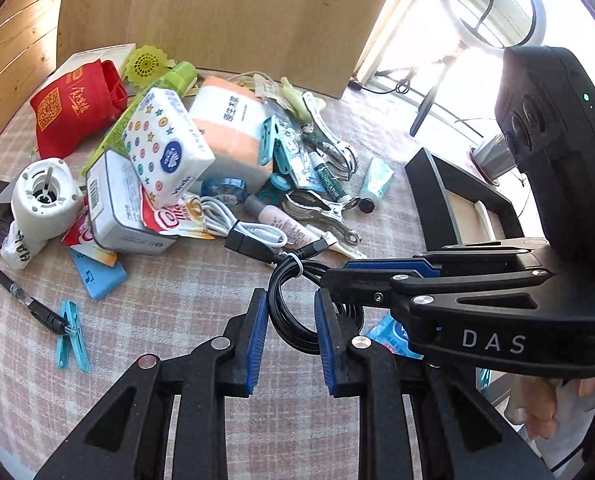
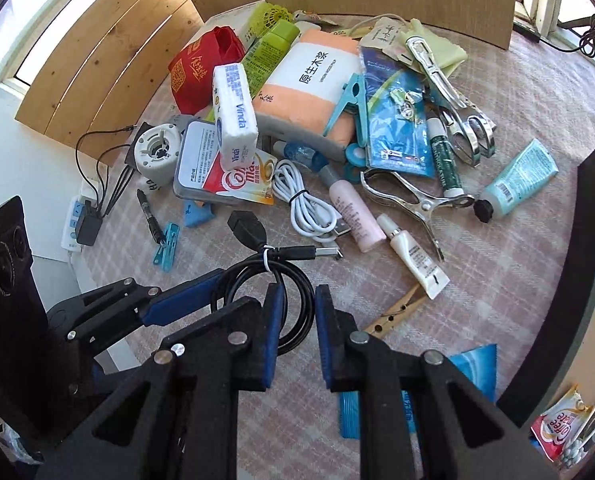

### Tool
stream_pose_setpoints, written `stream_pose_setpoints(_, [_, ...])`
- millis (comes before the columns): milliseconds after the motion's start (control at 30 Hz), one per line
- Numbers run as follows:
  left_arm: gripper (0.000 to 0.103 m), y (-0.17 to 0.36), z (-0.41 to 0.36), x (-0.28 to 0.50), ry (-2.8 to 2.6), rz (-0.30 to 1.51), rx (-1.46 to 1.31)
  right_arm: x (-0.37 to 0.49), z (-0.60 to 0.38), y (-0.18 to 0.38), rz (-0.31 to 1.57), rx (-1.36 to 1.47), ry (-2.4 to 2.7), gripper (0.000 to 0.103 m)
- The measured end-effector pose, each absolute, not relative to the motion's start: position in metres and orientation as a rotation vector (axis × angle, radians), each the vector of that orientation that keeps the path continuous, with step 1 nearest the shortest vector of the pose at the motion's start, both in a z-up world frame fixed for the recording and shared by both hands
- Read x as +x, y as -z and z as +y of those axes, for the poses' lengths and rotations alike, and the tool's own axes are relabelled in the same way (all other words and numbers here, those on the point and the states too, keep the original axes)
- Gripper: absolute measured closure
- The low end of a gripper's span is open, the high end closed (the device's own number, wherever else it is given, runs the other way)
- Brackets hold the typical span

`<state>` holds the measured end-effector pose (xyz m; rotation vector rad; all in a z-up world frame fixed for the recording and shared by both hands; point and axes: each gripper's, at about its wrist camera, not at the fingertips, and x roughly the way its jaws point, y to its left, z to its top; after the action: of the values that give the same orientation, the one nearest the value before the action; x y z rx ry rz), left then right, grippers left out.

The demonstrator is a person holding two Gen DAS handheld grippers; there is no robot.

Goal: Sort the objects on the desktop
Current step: 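Carry the black cable into the tray and open the right gripper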

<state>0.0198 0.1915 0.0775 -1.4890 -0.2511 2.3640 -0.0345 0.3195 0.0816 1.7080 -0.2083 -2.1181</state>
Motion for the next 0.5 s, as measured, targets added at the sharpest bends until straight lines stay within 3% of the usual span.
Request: stream_pose_setpoints(500, [0.082, -0.113, 0.358, -0.014, -2.158, -0.019, -1.325, -0.003, 0.479, -0.122, -0.440, 1.711, 2.433, 0.086])
